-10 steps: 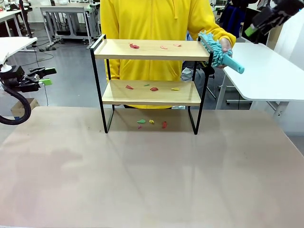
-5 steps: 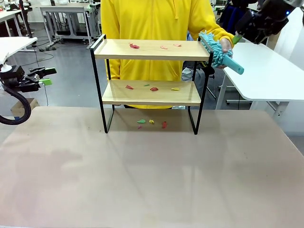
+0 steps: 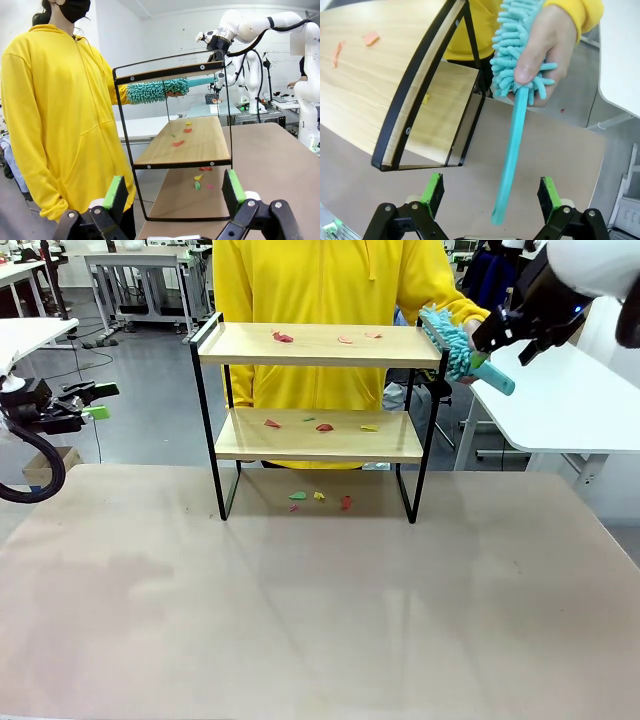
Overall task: Clean the shelf.
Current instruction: Pick up the Duster handed by the human.
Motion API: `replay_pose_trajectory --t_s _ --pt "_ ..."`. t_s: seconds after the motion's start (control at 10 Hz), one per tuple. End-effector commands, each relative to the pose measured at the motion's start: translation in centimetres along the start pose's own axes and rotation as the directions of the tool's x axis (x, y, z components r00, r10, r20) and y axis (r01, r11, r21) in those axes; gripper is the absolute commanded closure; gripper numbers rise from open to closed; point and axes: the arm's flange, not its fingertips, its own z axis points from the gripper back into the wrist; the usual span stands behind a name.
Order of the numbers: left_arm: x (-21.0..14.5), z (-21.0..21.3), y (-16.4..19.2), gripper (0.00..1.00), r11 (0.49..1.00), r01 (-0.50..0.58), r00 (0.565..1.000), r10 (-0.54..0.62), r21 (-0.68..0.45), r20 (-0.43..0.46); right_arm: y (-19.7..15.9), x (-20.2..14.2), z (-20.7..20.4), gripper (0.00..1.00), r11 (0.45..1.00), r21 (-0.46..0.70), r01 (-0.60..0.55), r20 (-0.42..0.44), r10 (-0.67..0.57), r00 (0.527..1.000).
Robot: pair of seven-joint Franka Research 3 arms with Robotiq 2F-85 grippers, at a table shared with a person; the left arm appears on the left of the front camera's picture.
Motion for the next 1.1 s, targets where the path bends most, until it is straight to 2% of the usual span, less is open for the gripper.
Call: replay_pose_trajectory --t_s 0.0,0.3,0.4,0.5,0.6,0.8,0.9,1.0 --pt "0.2 0.0 -0.1 0.00 1.000 0.009 1.000 -0.009 0.000 -0.004 0.8 -0.3 -1.2 0.00 0.999 -0.036 0.015 0.006 -0.015 1.000" --pt "0.2 0.0 -0.1 0.00 1.000 0.009 1.000 -0.009 0.000 -0.004 0.4 0.1 -2.3 0.00 0.999 -0.038 0.023 0.003 -0.023 1.000" --pt "0.2 0.0 -0.1 0.00 1.000 0.009 1.000 -0.009 0.000 -0.004 0.2 0.2 -2.5 0.47 0.999 -0.038 0.022 0.002 -0.022 1.000" --pt "0.2 0.0 -0.1 0.00 1.000 0.009 1.000 -0.009 0.000 -0.004 0.2 0.2 -2.5 0.60 0.999 -0.036 0.019 -0.002 -0.019 1.000" --pt "0.2 0.0 -0.1 0.00 1.000 0.009 1.000 -0.009 0.000 -0.004 0.1 0.3 -2.4 1.00 0.999 -0.033 0.022 -0.006 -0.022 1.000" --pt "0.2 0.0 -0.1 0.00 1.000 0.009 1.000 -0.009 0.000 -0.004 -0.3 0.5 -2.1 1.00 0.999 -0.035 0.031 -0.009 -0.031 0.999" --pt "0.2 0.0 -0.1 0.00 1.000 0.009 1.000 -0.009 0.000 -0.004 -0.5 0.6 -1.9 0.87 0.999 -0.041 0.033 -0.009 -0.034 0.999" --pt "0.2 0.0 -0.1 0.00 1.000 0.009 1.000 -0.009 0.000 -0.004 -0.6 0.6 -1.7 0.96 0.998 -0.049 0.036 -0.018 -0.037 0.999"
